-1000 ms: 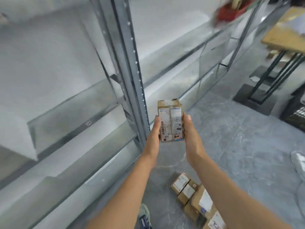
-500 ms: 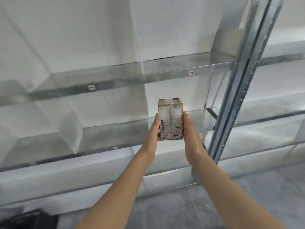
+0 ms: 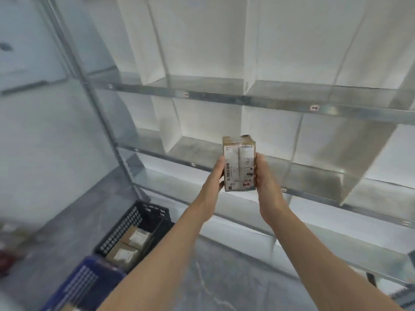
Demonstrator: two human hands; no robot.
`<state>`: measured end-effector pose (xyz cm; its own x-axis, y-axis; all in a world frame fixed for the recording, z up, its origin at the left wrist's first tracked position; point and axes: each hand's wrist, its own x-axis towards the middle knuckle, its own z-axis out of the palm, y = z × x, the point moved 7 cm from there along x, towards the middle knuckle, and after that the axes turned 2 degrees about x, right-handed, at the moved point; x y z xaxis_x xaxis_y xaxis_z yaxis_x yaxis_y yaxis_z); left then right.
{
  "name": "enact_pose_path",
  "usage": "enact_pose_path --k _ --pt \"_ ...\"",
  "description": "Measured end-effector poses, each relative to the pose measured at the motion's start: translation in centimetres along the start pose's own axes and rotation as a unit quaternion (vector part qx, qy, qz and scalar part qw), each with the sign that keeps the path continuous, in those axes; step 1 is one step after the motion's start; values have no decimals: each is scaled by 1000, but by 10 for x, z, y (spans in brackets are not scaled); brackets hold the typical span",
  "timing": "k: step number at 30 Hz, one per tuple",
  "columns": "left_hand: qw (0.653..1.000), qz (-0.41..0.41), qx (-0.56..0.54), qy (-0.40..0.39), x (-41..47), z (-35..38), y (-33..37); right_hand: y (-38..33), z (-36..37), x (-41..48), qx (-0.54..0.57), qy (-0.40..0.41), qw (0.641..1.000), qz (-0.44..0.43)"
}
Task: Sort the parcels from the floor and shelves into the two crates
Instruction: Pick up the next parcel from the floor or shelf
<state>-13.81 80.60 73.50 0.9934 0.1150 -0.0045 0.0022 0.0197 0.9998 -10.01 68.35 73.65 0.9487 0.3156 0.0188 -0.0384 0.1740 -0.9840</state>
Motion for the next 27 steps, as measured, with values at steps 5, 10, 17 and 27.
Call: enact_pose_path --k 5,10,17,27 --pt "996 -12 0 83 -30 -120 -12 43 118 13 -12 -74 996 49" --pt "988 -27 -11 154 -64 -212 -26 76 210 21 -19 -124 989 80" --pt "967 -66 -33 244 -102 -299 -56 132 300 29 -14 -204 969 137" --pt "924 -146 -54 349 -88 -389 -109 220 386 90 -37 -312 918 242"
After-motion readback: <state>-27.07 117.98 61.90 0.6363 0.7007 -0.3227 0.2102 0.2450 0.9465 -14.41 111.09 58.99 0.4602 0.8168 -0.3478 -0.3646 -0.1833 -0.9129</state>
